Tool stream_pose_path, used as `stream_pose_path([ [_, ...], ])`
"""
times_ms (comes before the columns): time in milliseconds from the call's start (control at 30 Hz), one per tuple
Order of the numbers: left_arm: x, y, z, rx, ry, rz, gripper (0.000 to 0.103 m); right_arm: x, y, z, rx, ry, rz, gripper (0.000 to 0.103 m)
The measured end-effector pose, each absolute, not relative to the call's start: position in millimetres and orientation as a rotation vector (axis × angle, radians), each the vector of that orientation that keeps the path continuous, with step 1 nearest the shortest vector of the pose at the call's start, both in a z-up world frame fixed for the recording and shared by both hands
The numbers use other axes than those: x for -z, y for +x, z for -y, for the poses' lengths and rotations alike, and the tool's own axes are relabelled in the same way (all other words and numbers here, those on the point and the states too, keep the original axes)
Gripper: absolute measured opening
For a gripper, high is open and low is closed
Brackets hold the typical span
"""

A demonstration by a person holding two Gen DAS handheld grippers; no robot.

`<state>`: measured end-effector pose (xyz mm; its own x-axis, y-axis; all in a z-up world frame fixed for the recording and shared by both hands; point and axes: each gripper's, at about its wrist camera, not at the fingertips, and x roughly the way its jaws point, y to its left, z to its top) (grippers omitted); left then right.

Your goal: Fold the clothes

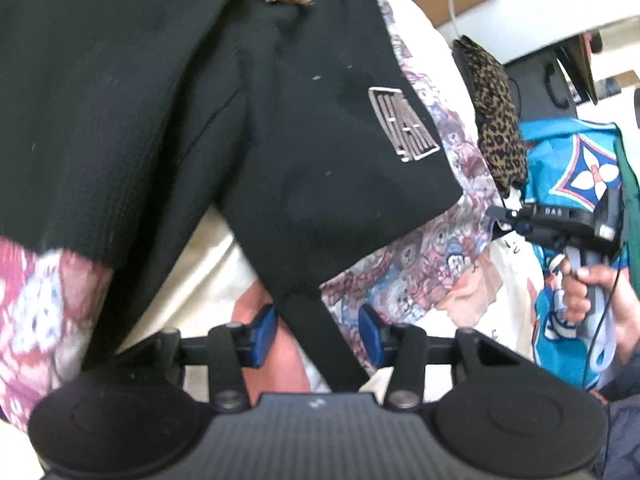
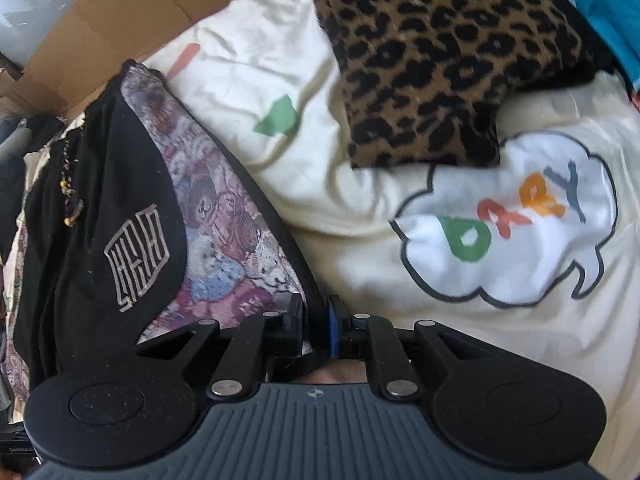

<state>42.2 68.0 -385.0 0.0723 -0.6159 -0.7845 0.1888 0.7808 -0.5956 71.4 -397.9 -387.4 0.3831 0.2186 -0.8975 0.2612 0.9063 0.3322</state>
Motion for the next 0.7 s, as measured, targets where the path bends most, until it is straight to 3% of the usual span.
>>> stream_pose_path([
  [100,386.0,39.5,-68.9,0.625,-0.411,-1.378,0.036,390.0,69.5,398.4,0.020,0.461,-1.183,0.008],
  [133,386.3,39.7,-68.2,0.632,-0.419,-1.387,0.011,388.9,69.1,398.5,0.017,0.457,-1.178,0.004],
  [167,386.6,40.0,-67.5,0.640,-0.428,-1.397,0.003,387.1,68.8,398.9,0.014,0.453,-1.172,0.004],
  [467,362.3,42.7,-64.5,0.786,-0.511,-1.388,0.001,343.7,63.2,414.7,0.068,0.451,-1.097,0.003],
  [700,371.7,48.5,-57.9,0.814,-0.471,-1.413,0.001,356.4,65.8,420.4,0.122,0.400,-1.126,0.003],
])
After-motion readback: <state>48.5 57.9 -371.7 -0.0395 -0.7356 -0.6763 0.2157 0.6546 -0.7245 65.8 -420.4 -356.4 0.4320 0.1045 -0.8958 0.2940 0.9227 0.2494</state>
